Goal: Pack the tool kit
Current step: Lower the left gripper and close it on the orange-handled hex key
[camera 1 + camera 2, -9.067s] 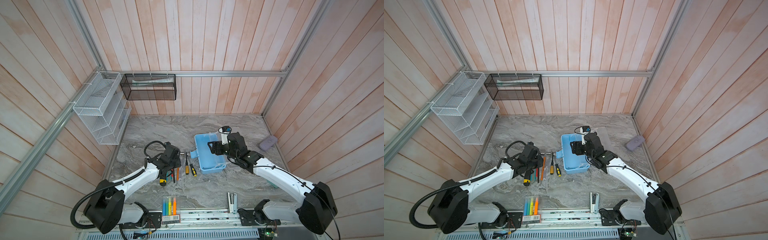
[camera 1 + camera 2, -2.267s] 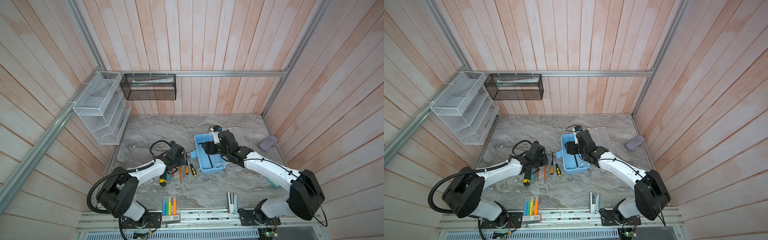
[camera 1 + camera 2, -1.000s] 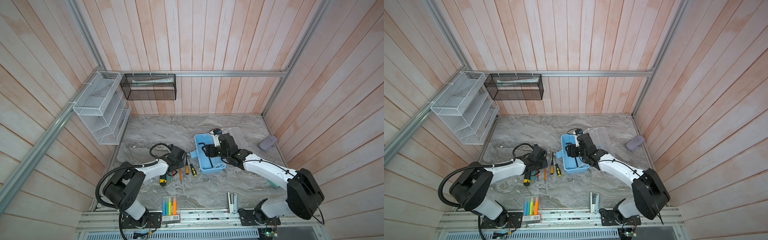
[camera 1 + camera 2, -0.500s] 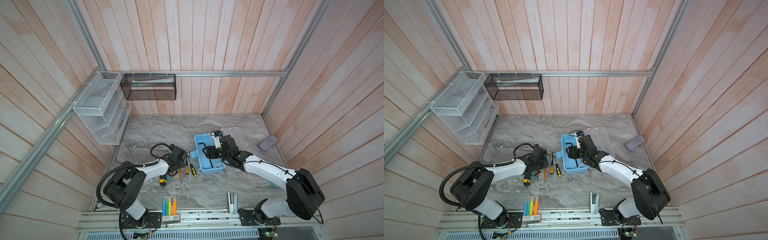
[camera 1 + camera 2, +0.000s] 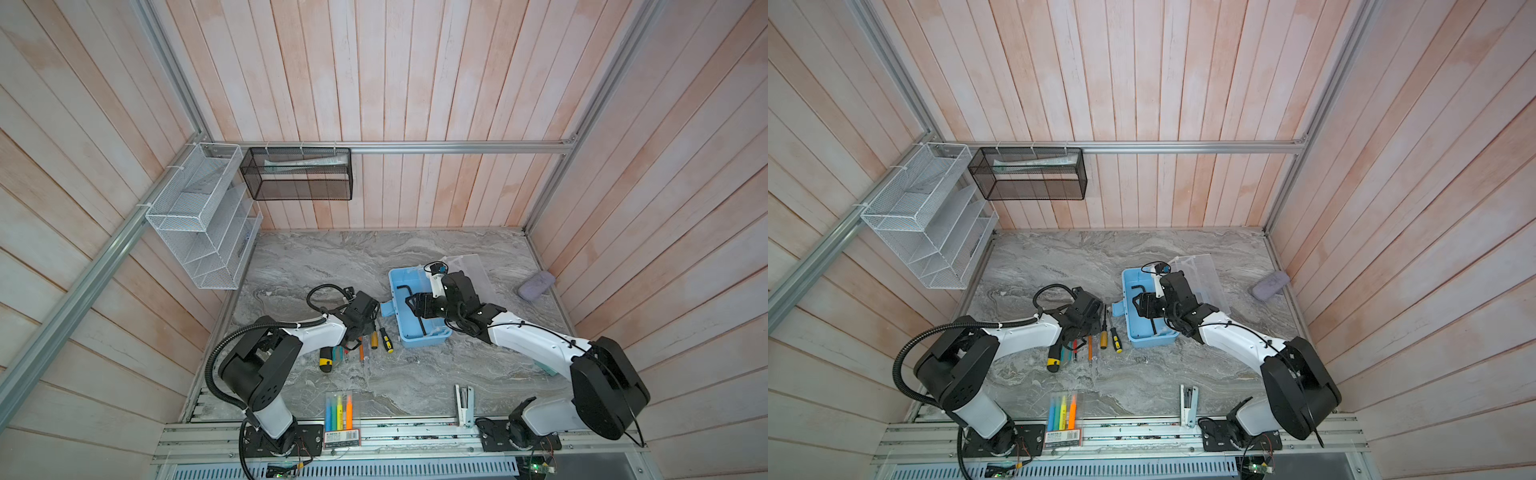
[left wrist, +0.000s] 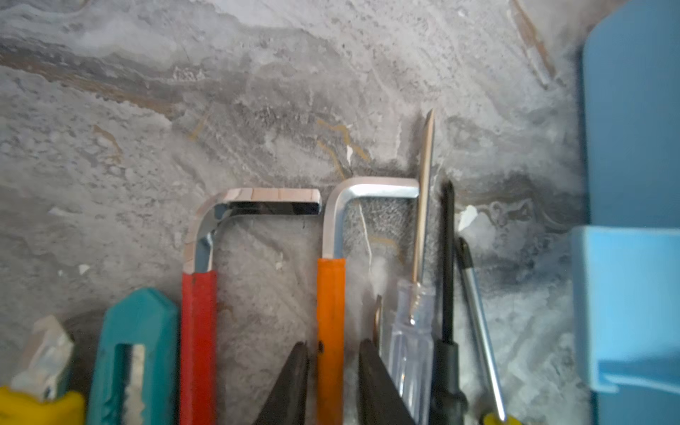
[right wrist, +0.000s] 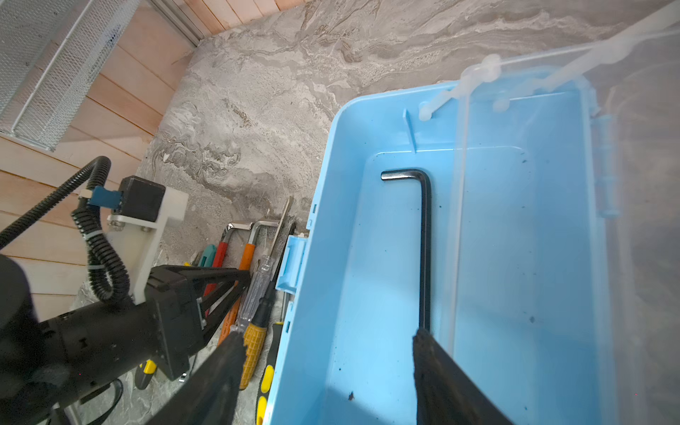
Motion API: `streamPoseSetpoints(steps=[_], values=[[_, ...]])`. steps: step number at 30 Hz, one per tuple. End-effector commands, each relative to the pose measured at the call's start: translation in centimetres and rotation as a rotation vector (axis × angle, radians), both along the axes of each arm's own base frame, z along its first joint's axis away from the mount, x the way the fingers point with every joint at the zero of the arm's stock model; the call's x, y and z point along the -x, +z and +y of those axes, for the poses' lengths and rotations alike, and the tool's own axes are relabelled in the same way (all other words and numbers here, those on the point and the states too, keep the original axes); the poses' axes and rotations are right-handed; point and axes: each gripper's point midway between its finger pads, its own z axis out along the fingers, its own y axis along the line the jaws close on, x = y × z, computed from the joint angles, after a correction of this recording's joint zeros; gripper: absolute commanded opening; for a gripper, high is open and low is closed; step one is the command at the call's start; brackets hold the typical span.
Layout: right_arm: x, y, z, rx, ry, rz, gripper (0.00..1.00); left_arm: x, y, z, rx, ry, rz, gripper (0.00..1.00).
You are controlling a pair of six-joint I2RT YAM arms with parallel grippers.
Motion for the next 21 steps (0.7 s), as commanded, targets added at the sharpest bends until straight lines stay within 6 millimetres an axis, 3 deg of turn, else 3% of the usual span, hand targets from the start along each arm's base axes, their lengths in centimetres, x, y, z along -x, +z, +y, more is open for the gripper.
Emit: streamPoseSetpoints(steps=[1,11,21], values=[[0.1,0.0,-0.1,-0.026,0.002,0.002,0.71,1.0,-1.8,1.0,-0.084,0.025,0.061,0.27],[0.0,-0.3,-0.7,-0.046,-0.008,0.011,0.71,1.1,-2.2,2.5,-0.206,0.063,0.086,0.22],[-0.1,-0.7,-0.4,-0.058,0.005,0.032,0.71,1.3,-3.3,2.2,-0.187,0.046,0.113,0.10]])
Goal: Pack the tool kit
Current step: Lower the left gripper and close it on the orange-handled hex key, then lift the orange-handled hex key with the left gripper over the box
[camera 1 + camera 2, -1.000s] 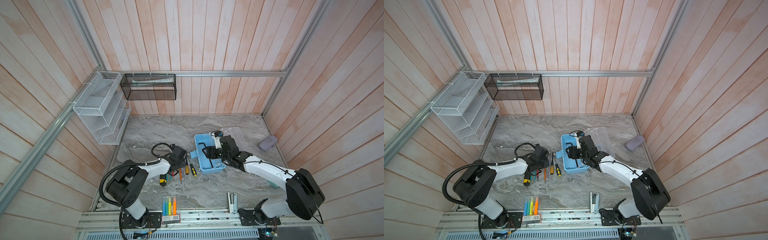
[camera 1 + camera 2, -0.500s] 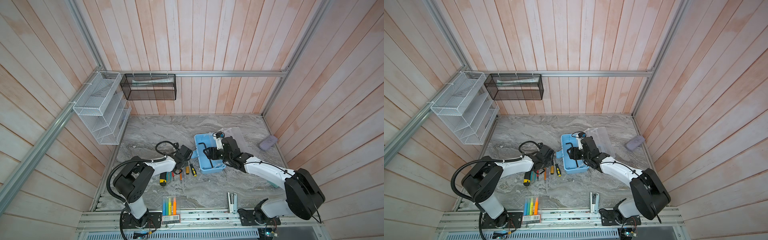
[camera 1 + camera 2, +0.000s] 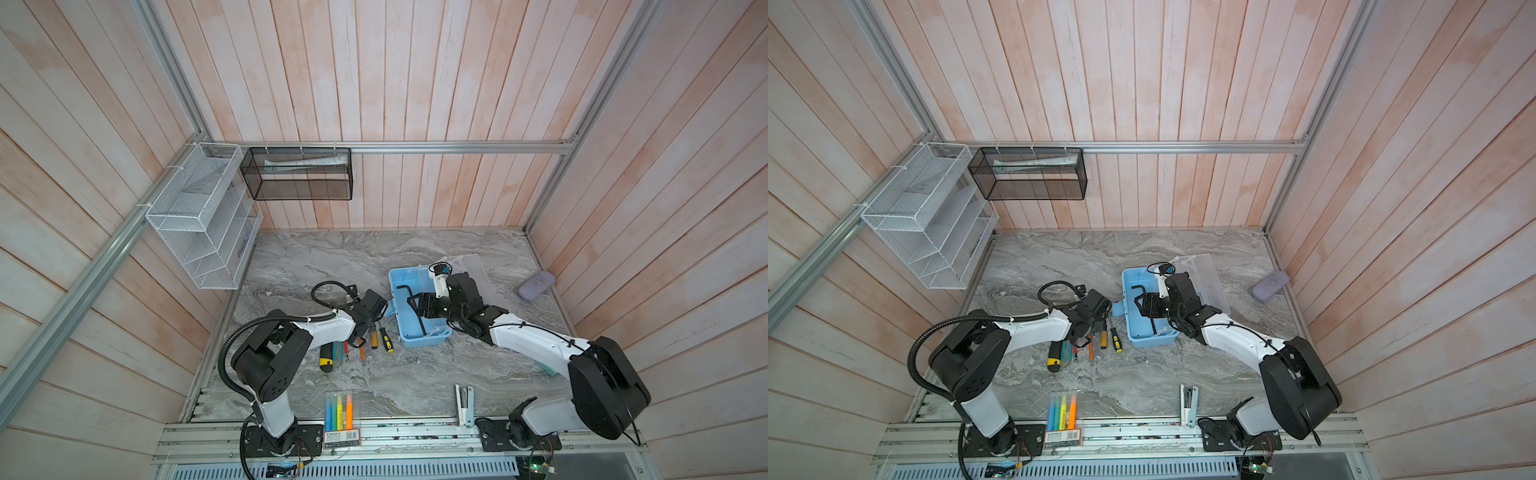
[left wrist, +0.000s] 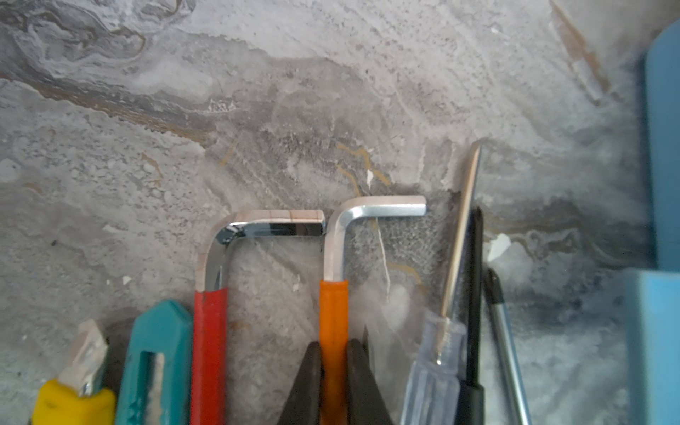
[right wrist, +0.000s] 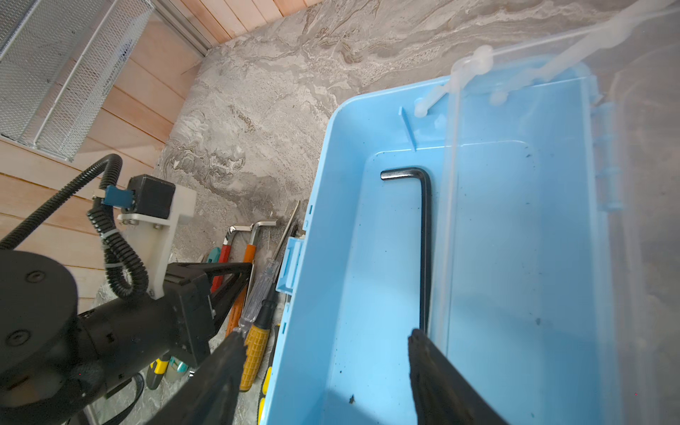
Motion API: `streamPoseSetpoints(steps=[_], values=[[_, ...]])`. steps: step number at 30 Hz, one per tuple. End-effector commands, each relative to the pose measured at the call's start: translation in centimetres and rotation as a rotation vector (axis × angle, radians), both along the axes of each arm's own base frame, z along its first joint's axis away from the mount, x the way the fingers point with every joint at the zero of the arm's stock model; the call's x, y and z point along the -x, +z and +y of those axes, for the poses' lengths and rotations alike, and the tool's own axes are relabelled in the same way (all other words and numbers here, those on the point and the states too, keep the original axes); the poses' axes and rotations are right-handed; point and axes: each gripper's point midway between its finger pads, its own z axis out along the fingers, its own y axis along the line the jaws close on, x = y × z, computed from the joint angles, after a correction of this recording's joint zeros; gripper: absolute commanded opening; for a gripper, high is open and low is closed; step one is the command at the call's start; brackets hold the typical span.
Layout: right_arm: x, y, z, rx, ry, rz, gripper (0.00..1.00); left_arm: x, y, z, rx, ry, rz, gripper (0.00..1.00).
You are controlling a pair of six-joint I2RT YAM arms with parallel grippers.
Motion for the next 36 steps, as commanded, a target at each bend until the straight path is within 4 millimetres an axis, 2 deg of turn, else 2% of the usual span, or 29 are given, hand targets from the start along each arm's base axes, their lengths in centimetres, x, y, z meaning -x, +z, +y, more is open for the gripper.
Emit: streamPoseSetpoints(steps=[1,5,6,11,20,23,25,30,33,36], values=[[0.1,-0.5,0.1,-0.010,0.008,0.022,0.71,1.9,-3.0,1.4,-0.054,0.006,0.117,0.09],[0.0,-0.5,0.1,-0.012,0.007,0.026,0.71,1.5,-2.5,1.6,-0.050,0.002,0.107,0.04],[-0.1,-0.5,0.1,-0.013,0.006,0.028,0.71,1.3,-2.2,1.6,-0.053,0.001,0.101,0.01],[-0.3,-0.3,0.3,-0.021,0.009,0.032,0.71,0.3,0.6,1.1,-0.045,-0.038,0.058,0.00],[-0.7,0.5,0.5,-0.063,0.010,0.039,0.71,-0.8,8.6,-0.8,0.085,-0.100,-0.074,0.00],[-0.9,0.9,0.2,-0.094,0.005,0.053,0.71,-1.1,11.3,-2.0,0.162,-0.125,-0.117,0.00],[-1.2,1.6,-0.2,-0.118,-0.010,0.042,0.71,-1.6,13.1,-3.4,0.234,-0.145,-0.156,0.00],[-2.0,3.4,-1.7,-0.131,-0.057,-0.001,0.71,-3.5,17.0,-8.2,0.432,-0.198,-0.261,0.00],[-2.2,4.0,-2.3,-0.136,-0.072,-0.018,0.71,-4.4,18.2,-11.1,0.499,-0.216,-0.312,0.00],[-2.2,4.4,-2.6,-0.139,-0.080,-0.026,0.71,-5.5,17.8,-13.9,0.554,-0.228,-0.303,0.00]])
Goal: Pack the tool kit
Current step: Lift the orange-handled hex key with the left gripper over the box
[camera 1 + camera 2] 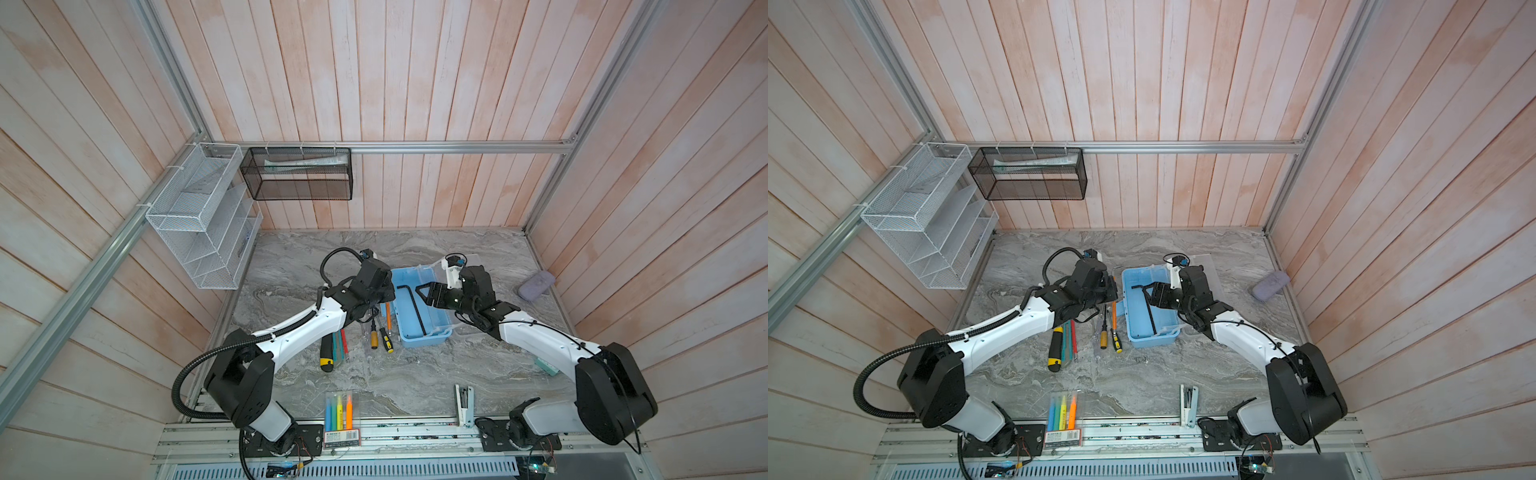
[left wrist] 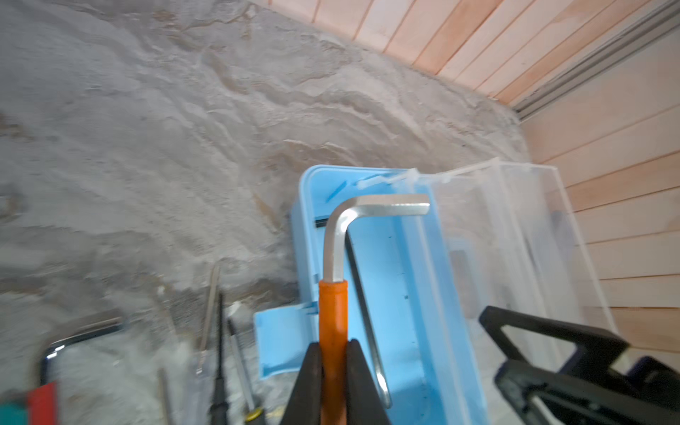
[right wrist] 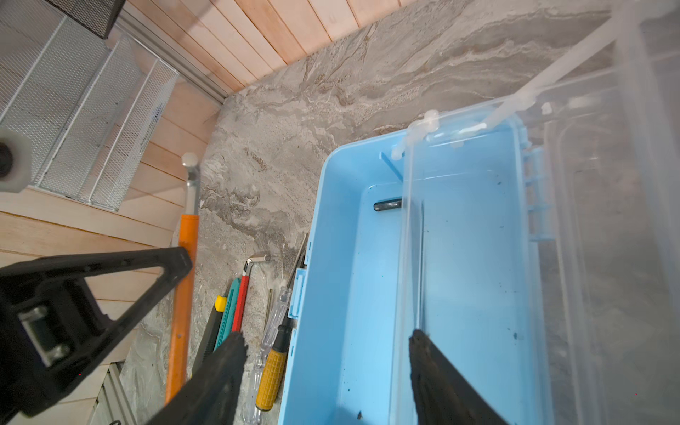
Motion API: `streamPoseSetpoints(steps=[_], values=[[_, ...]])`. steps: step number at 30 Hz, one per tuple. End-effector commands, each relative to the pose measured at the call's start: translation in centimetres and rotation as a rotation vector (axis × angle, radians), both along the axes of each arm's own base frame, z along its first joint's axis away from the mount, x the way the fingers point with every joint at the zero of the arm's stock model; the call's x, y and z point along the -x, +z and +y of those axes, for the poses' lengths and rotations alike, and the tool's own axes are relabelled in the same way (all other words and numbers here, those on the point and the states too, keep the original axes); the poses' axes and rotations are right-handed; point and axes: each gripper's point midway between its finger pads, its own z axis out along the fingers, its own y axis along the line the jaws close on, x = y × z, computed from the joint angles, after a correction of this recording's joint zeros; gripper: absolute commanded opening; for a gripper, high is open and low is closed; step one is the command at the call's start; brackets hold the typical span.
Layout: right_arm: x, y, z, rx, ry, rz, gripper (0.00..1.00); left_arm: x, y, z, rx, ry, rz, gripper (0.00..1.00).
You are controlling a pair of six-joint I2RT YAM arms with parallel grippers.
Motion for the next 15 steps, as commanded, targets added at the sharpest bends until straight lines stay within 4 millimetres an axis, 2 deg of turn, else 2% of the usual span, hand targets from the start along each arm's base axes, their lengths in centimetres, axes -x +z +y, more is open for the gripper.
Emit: streamPoseSetpoints(steps=[1,6,10,15], values=[[-0.3,1.6,-0.3,-0.017,-0.015,-0.034,0.71,-2.0,1.4,-4.0,0.135,-0.021,-0.041,0.00],[-0.2,1.6,-0.6,-0.012,-0.019,-0.043,0.71,-3.7,0.0,-5.9,0.154,-0.005,-0.017,0.00],[-0.1,1.4,-1.1,-0.002,-0.028,-0.047,0.71,-4.2,-2.2,-5.9,0.119,0.024,0.026,0.00],[0.1,1.0,-1.6,0.001,-0.036,-0.044,0.71,-3.6,-5.2,-5.7,0.084,0.037,0.086,0.00]])
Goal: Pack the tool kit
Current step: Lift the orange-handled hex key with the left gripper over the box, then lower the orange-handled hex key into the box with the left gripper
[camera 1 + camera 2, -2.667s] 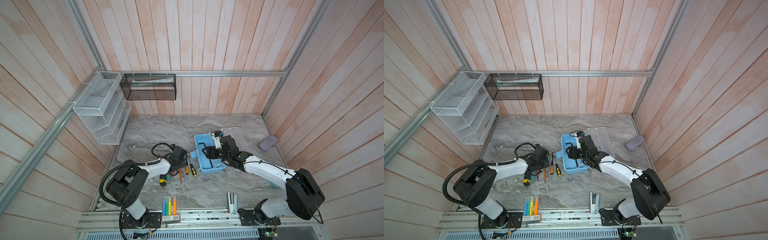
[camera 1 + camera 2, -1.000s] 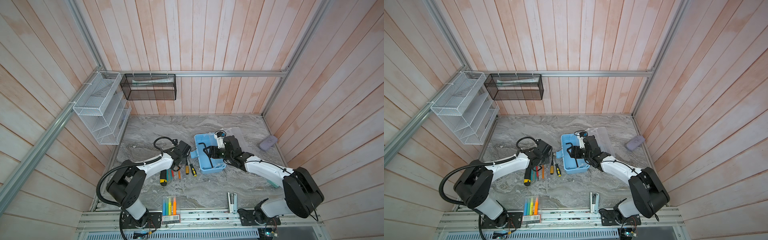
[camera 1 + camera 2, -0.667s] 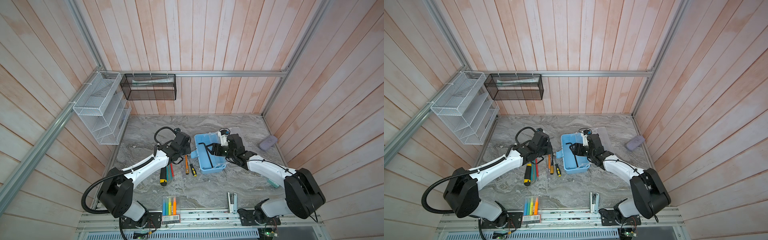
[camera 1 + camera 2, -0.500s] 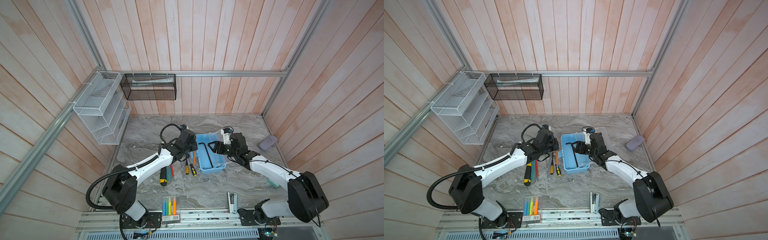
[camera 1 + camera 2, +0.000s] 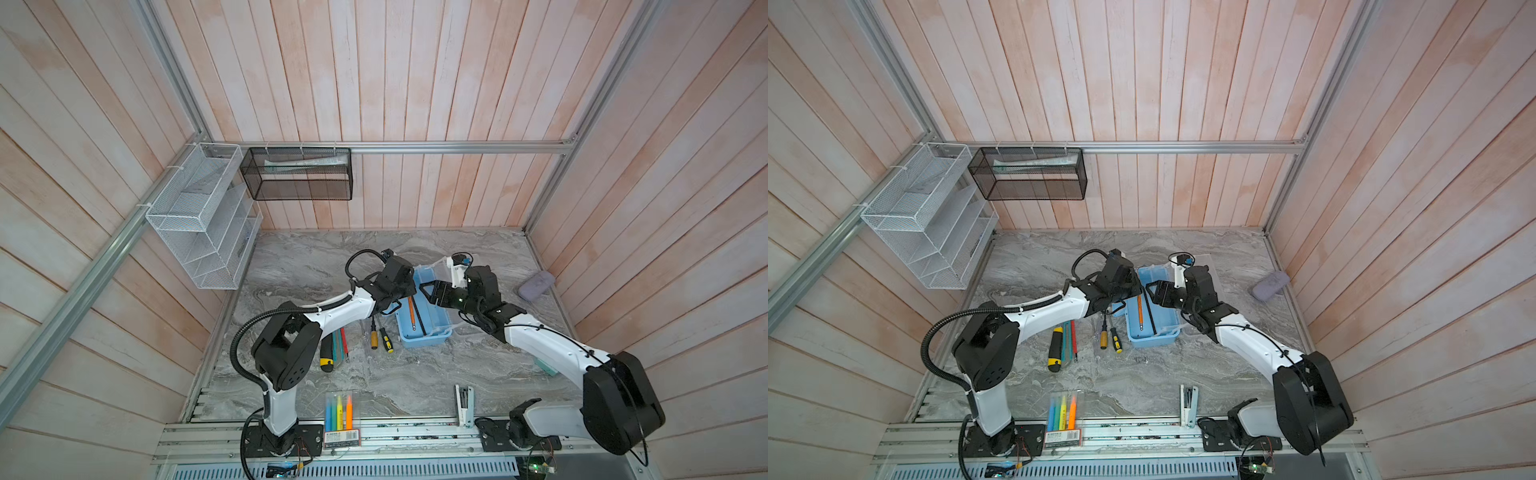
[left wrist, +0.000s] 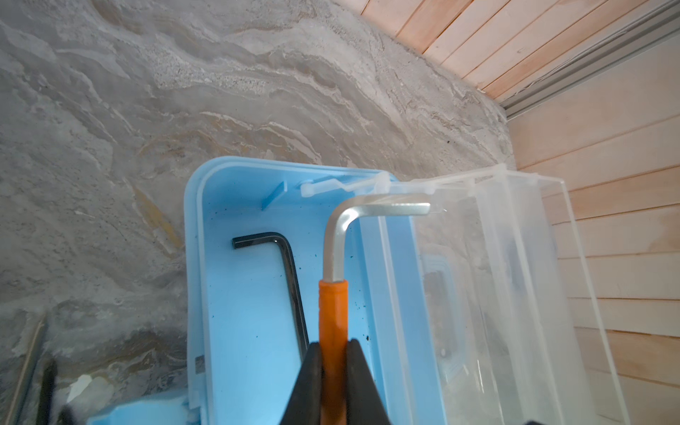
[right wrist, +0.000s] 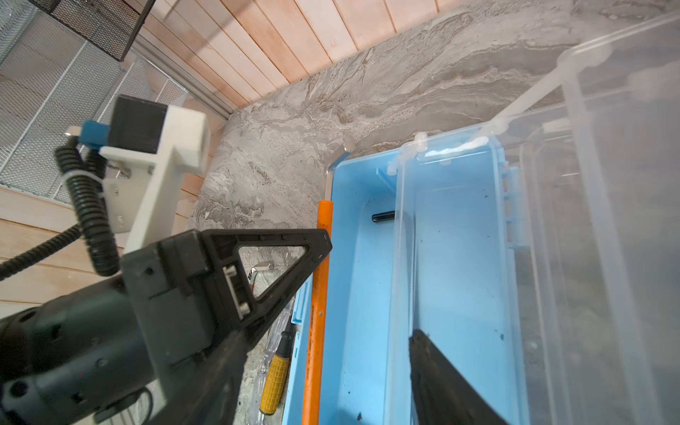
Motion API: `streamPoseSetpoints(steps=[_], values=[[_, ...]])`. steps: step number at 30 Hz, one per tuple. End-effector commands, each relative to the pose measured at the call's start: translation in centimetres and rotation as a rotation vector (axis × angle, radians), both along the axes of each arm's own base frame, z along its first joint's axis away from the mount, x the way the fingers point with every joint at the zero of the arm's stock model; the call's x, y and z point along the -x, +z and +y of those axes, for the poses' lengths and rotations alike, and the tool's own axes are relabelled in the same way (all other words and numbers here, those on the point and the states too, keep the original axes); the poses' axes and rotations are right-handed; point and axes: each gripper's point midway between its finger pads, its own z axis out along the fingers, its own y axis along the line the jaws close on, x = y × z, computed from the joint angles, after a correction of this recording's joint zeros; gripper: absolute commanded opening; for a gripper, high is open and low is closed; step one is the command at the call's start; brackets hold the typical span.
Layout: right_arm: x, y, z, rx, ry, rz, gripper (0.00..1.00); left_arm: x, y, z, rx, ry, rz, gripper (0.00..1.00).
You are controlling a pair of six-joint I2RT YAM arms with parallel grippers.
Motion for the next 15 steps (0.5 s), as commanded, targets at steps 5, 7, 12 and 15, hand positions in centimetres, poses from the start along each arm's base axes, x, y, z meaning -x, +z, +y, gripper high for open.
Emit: streamPoseSetpoints(steps=[5,7,12,15], values=[[0.2,-0.4,-0.5,0.010,-0.006,-0.009,0.71,0.1,-2.2,0.0,-0.017,0.030,0.038,0.00],[0.2,-0.5,-0.5,0.009,-0.005,-0.008,0.71,-0.1,-2.8,-0.1,-0.037,0.030,0.052,0.00],[0.2,-0.6,-0.5,0.012,-0.004,-0.003,0.71,-0.3,-4.1,-0.1,-0.063,0.034,0.075,0.00],[0.2,-0.5,-0.5,0.013,-0.008,-0.009,0.71,-0.3,-4.2,-0.3,-0.059,0.027,0.075,0.06]])
